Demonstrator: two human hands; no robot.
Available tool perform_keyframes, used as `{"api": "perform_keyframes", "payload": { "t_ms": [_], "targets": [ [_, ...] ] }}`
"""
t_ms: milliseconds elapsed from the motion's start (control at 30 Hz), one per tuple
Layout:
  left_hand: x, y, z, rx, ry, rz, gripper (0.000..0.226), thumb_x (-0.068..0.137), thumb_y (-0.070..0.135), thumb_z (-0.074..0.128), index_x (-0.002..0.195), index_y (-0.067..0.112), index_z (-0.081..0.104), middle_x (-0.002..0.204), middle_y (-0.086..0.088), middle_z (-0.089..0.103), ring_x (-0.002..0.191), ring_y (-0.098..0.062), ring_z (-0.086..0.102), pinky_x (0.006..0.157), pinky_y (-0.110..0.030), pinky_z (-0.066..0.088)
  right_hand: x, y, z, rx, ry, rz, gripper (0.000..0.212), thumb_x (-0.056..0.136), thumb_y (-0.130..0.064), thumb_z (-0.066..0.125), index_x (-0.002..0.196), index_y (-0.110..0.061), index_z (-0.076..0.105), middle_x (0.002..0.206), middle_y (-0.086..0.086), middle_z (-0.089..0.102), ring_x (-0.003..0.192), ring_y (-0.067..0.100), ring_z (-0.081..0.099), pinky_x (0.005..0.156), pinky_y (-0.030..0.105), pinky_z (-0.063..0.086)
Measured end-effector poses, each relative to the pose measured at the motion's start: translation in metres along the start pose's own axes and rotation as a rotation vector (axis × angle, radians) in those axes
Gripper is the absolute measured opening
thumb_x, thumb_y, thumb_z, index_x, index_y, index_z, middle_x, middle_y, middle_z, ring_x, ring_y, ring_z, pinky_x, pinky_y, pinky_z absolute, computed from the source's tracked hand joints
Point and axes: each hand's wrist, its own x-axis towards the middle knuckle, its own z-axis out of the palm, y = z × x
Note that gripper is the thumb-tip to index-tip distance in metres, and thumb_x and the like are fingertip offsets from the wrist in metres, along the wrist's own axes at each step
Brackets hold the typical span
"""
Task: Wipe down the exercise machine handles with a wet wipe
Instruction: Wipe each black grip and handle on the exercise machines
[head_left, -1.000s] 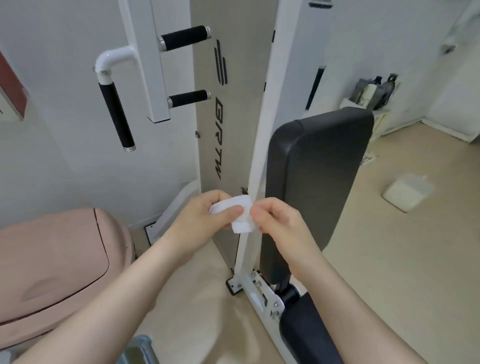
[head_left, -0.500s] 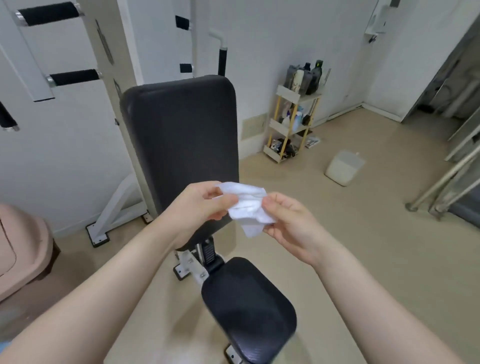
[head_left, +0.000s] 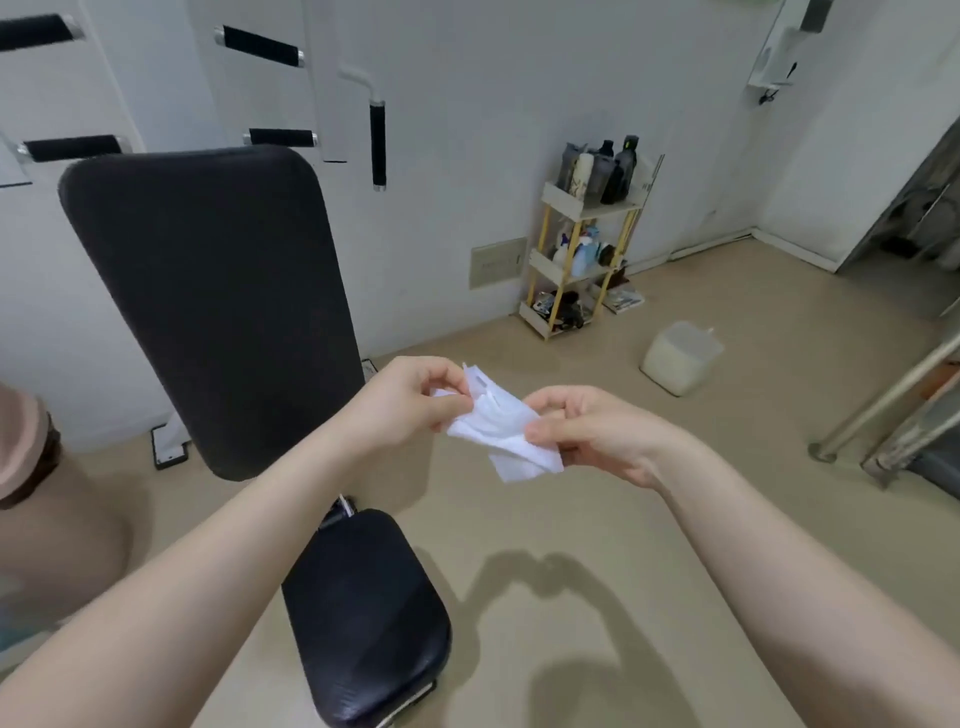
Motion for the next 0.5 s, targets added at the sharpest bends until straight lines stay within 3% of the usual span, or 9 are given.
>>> {"api": "perform_keyframes", "payload": {
  "t_ms": [67, 133, 200, 300, 400, 500],
  "targets": [
    [0.018, 0.011, 0.013, 0.002, 0.003, 0.033, 0.01, 0.083, 0.009, 0.058, 0.085, 0.013, 0.067, 0.07, -0.005, 0.059, 0.065, -0.013, 0.05, 0.068, -0.027, 0.041, 0.008, -0.003, -0.014, 0.022, -0.09, 0.011, 0.03, 0.085, -0.023, 0.062, 0.114, -0.013, 0.063, 0.098, 0.004, 0.068, 0.088, 0.018, 0.065, 0.079, 0.027, 0.05],
    [0.04, 0.017, 0.021, 0.025, 0.021, 0.072, 0.012, 0.084, 0.008, 0.056, 0.084, 0.014, 0.067, 0.072, -0.014, 0.061, 0.066, -0.017, 0.049, 0.067, -0.029, 0.039, 0.021, -0.007, -0.028, 0.011, -0.067, -0.011, 0.029, 0.09, -0.025, 0.058, 0.117, -0.014, 0.063, 0.107, 0.005, 0.067, 0.096, 0.016, 0.063, 0.082, 0.027, 0.046],
    [0.065, 0.02, 0.026, 0.021, 0.082, 0.101, 0.014, 0.085, 0.008, 0.056, 0.084, 0.016, 0.067, 0.071, -0.016, 0.063, 0.065, -0.016, 0.048, 0.065, -0.027, 0.037, 0.037, -0.01, -0.049, -0.02, 0.01, -0.032, 0.024, 0.094, -0.018, 0.052, 0.115, -0.01, 0.061, 0.1, 0.006, 0.066, 0.087, 0.015, 0.062, 0.073, 0.024, 0.046],
    [0.111, 0.02, 0.027, -0.01, 0.208, 0.145, 0.012, 0.085, 0.008, 0.059, 0.084, 0.017, 0.066, 0.059, 0.014, 0.059, 0.055, -0.002, 0.045, 0.055, -0.015, 0.036, 0.069, -0.017, -0.094, 0.045, 0.027, -0.06, 0.016, 0.096, -0.012, 0.047, 0.108, -0.012, 0.057, 0.086, 0.001, 0.065, 0.066, 0.007, 0.062, 0.055, 0.017, 0.047],
    [0.165, 0.02, 0.023, -0.031, 0.214, 0.195, 0.014, 0.087, 0.009, 0.06, 0.084, 0.022, 0.065, 0.072, 0.012, 0.062, 0.063, -0.002, 0.051, 0.061, -0.014, 0.04, 0.114, -0.034, -0.137, 0.221, -0.009, -0.13, 0.019, 0.097, -0.004, 0.042, 0.104, -0.014, 0.056, 0.077, 0.0, 0.067, 0.056, 0.006, 0.06, 0.048, 0.017, 0.045],
    [0.224, 0.02, 0.01, -0.059, 0.2, 0.23, 0.02, 0.088, 0.006, 0.06, 0.088, 0.026, 0.065, 0.08, 0.013, 0.067, 0.073, 0.0, 0.058, 0.071, -0.013, 0.044, 0.162, -0.059, -0.175, 0.401, -0.029, -0.197, 0.035, 0.093, 0.01, 0.034, 0.087, -0.01, 0.063, 0.074, 0.009, 0.068, 0.058, 0.013, 0.063, 0.05, 0.02, 0.049]
  ]
}}
